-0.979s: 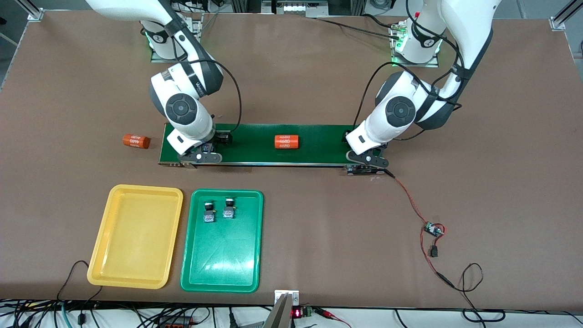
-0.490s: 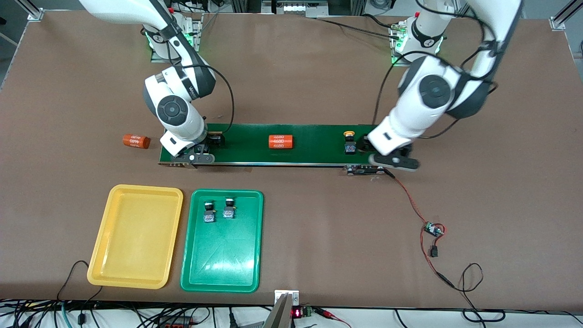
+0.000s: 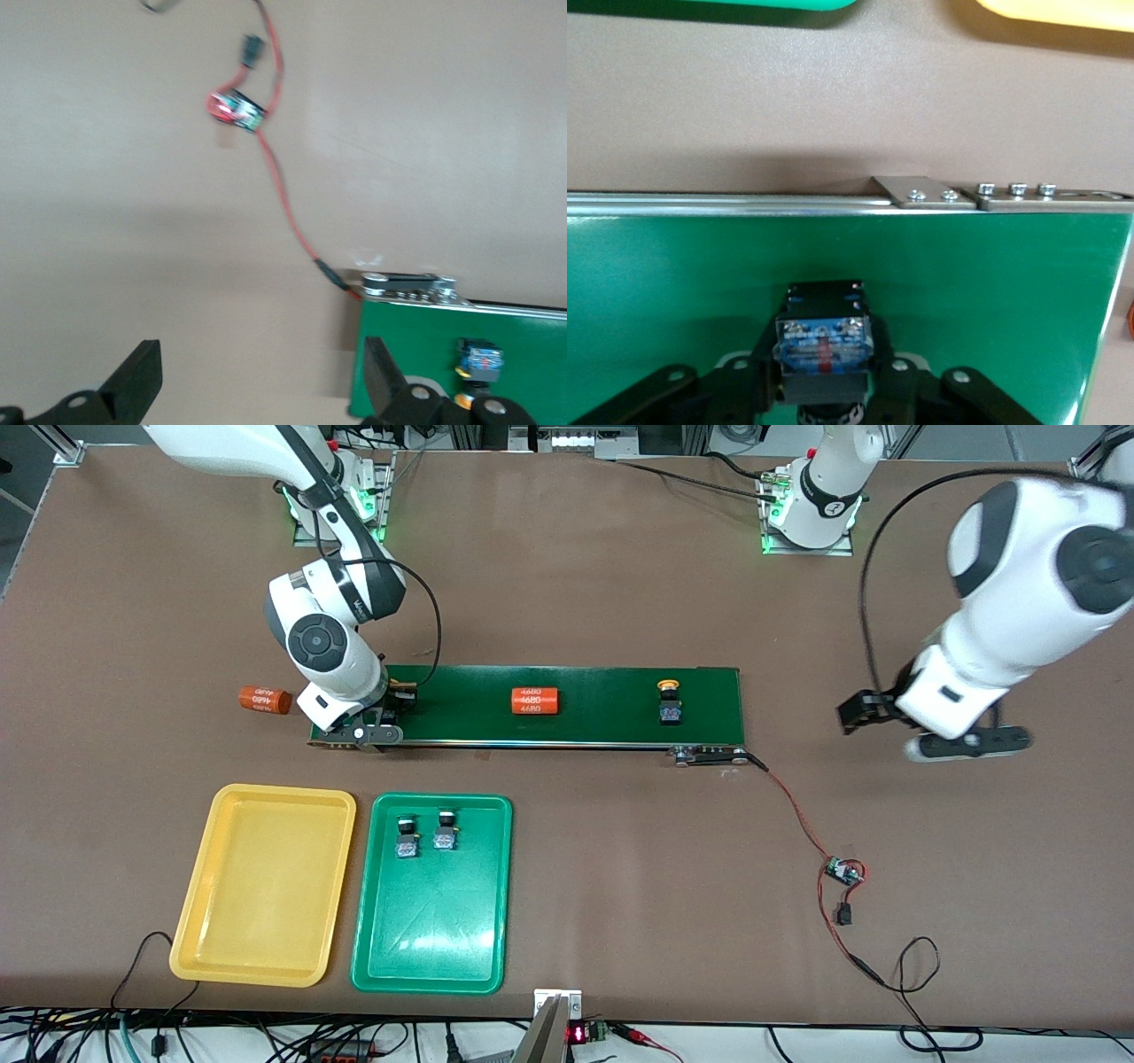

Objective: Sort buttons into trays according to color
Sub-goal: 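Carry the yellow button over the yellow tray with the right gripper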

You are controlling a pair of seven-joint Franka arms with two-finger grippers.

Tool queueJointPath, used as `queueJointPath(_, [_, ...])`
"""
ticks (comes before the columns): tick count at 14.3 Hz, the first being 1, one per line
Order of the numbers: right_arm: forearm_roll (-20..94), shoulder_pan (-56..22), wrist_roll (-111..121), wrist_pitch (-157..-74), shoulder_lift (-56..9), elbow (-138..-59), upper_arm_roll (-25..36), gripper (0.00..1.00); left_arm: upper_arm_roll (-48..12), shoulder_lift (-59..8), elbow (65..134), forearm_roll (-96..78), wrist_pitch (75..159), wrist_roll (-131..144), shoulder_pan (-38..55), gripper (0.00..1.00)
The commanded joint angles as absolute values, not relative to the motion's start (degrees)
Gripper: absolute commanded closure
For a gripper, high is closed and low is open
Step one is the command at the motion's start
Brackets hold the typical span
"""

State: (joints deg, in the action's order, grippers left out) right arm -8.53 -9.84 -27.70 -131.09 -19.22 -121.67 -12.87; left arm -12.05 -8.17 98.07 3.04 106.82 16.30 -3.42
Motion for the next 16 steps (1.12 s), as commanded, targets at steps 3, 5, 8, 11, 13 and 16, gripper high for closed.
queueJointPath(3, [-8.97, -9.32, -26.81, -121.50, -17.14, -115.96, -12.48, 0.85, -10.72, -9.49, 89.92, 4.48, 100.65, 4.07, -8.86, 0.00])
queueJointPath(5, [-8.44, -9.14, -25.93, -118.14, -17.31, -111.55, -12.31, 0.85, -10.72, -9.84, 85.11, 4.57, 96.53, 3.34, -10.28, 0.00])
queueJointPath(8, [-8.26, -8.70, -24.18, -114.80, -18.10, -104.97, -11.34, 0.86, -10.81, -9.41, 83.50, 4.48, 94.40, 3.34, -10.63, 0.00])
queueJointPath(11, [-8.26, -8.09, -21.28, -113.82, -20.38, -99.42, -8.88, 0.89, -10.99, -9.32, 82.71, 4.13, 92.55, 3.25, -10.63, 0.00])
queueJointPath(13, [-8.26, -8.17, -18.64, -113.12, -22.40, -95.55, -6.87, 0.89, -11.25, -9.32, 82.71, 3.87, 92.55, 3.25, -10.55, 0.00])
queueJointPath(16, [-8.96, -8.09, -16.27, -113.38, -25.39, -92.12, -4.49, 0.89, -11.34, -9.67, 81.14, 3.43, 92.37, 3.69, -10.11, 0.00])
